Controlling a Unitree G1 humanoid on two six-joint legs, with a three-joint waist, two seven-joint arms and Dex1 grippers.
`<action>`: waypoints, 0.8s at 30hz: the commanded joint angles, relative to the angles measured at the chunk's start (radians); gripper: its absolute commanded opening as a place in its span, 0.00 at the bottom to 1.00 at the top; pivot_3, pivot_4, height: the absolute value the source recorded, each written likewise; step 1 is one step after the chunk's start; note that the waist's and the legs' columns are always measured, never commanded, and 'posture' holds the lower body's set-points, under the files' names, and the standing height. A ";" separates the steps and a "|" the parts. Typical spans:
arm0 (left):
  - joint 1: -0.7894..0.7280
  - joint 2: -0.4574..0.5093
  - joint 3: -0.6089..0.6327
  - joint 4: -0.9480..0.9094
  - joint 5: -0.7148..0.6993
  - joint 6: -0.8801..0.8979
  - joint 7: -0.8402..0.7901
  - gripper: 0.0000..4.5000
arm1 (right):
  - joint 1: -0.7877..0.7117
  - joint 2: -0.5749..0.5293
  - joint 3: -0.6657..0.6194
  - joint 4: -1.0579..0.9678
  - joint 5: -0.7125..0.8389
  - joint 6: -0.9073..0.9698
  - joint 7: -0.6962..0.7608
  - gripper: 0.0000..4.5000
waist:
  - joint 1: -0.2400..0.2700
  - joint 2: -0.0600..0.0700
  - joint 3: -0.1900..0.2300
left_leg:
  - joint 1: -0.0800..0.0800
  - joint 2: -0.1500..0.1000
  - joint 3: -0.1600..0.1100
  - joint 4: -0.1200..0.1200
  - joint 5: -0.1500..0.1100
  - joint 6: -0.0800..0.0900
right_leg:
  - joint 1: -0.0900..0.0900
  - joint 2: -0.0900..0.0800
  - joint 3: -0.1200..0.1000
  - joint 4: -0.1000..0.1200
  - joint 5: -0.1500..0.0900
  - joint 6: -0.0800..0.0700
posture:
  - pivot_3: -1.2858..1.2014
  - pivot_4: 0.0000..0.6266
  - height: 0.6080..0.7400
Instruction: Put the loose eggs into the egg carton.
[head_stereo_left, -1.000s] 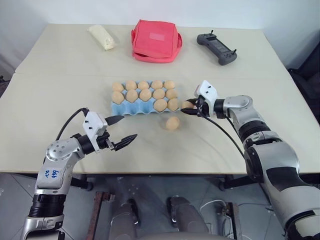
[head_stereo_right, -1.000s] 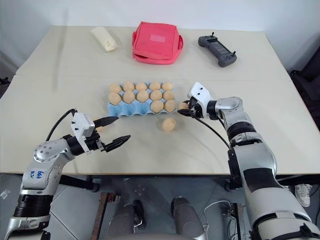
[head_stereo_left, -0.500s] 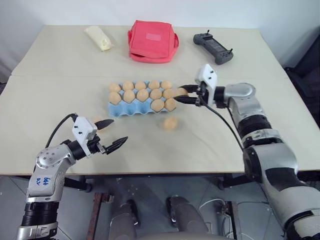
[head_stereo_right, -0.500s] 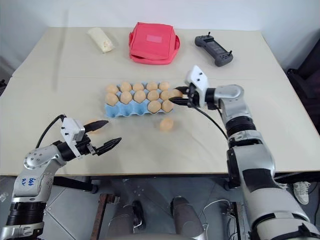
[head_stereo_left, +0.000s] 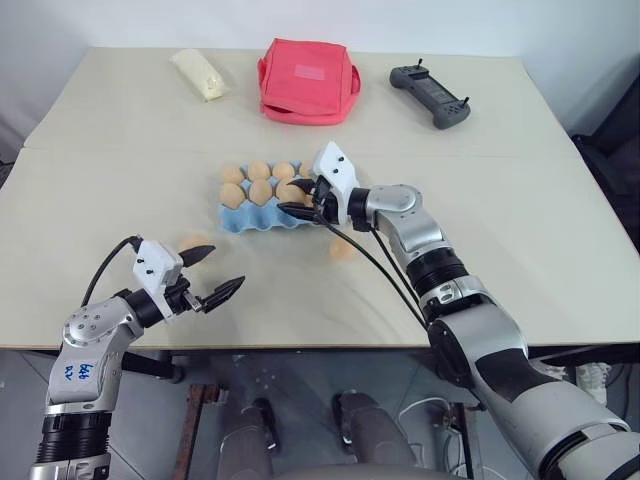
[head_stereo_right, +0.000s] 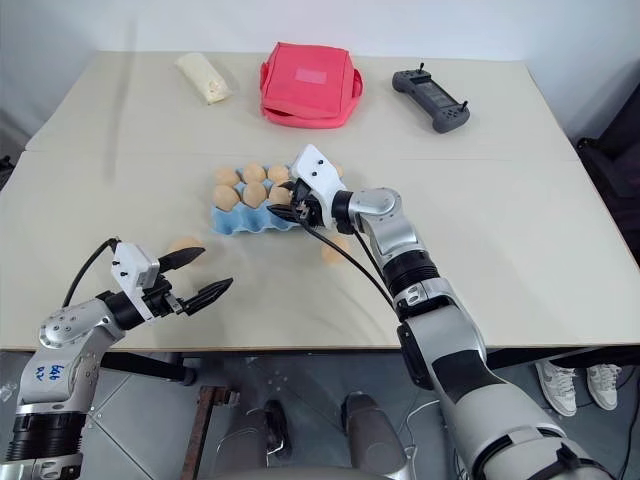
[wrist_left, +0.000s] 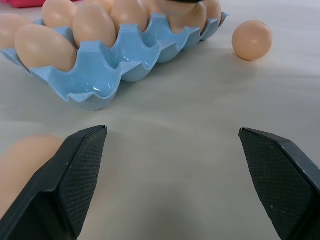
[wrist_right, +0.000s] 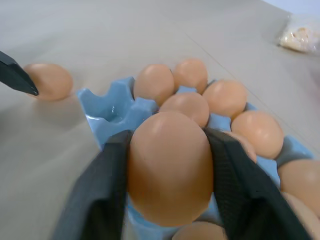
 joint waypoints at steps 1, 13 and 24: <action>0.008 0.010 0.026 -0.046 -0.022 -0.007 0.007 1.00 | -0.016 0.000 -0.015 -0.043 0.039 0.000 0.022 0.79 | 0.000 0.000 0.000 | -0.001 0.000 0.000 0.000 0.000 0.000 | -0.001 0.000 0.000 0.000 0.000 0.000 | 0.52 0.24 1.00; -0.020 0.003 -0.010 -0.058 -0.013 -0.011 0.003 1.00 | 0.288 -0.276 -0.103 -0.465 0.200 0.032 0.198 1.00 | 0.029 0.000 0.000 | -0.003 -0.001 -0.001 -0.001 0.000 0.000 | -0.002 0.000 -0.001 -0.003 0.000 0.000 | 0.52 0.24 1.00; -0.168 -0.037 -0.133 0.000 0.014 -0.011 -0.014 1.00 | 0.635 -0.488 -0.259 -0.659 0.337 0.082 0.225 1.00 | 0.037 0.000 0.000 | -0.002 -0.003 -0.002 0.000 0.000 0.001 | 0.000 0.001 0.002 -0.004 0.000 0.000 | 0.52 0.24 1.00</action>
